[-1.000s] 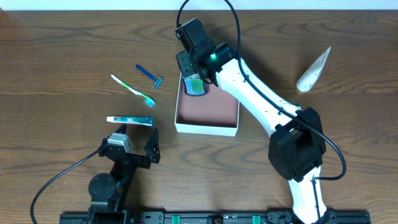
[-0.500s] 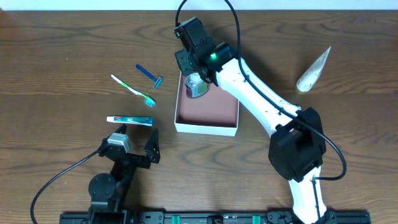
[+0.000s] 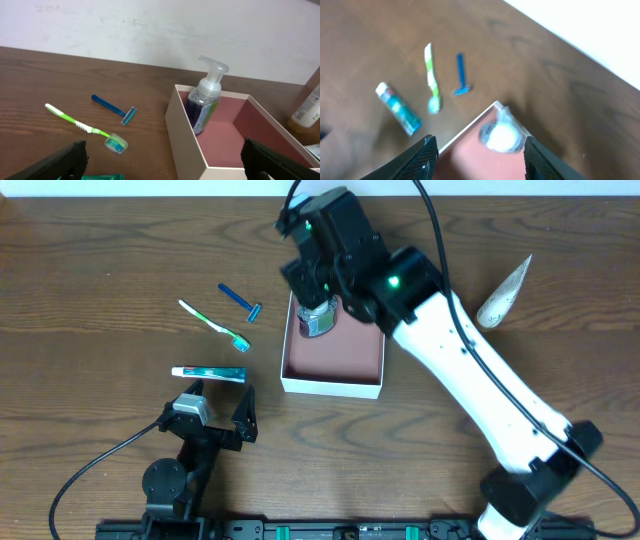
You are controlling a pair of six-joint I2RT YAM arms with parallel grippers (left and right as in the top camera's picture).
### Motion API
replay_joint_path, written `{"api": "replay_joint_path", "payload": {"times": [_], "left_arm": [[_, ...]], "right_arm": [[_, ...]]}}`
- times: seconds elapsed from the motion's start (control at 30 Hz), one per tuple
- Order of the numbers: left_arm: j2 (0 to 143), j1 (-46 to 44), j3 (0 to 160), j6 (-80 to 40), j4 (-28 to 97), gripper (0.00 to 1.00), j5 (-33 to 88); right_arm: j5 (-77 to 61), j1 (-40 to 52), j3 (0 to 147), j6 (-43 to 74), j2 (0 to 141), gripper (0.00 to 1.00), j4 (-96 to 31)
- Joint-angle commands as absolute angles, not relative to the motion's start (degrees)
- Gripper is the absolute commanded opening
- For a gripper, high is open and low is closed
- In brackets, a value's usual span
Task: Pack container
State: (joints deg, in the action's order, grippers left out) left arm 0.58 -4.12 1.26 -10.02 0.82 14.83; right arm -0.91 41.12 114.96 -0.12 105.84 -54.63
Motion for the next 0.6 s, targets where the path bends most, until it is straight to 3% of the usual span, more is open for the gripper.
{"api": "replay_joint_path", "payload": {"times": [0.0,0.57], "left_arm": [[0.3,-3.8,0.2,-9.2,2.8,0.98,15.4],[0.3,-3.8,0.2,-9.2,2.8,0.98,15.4]], "right_arm": [[-2.3,44.1,114.6,-4.7,108.6,0.56,-59.4],[9.5,46.5,114.2,-10.5,124.6,0.56,-66.2]]}}
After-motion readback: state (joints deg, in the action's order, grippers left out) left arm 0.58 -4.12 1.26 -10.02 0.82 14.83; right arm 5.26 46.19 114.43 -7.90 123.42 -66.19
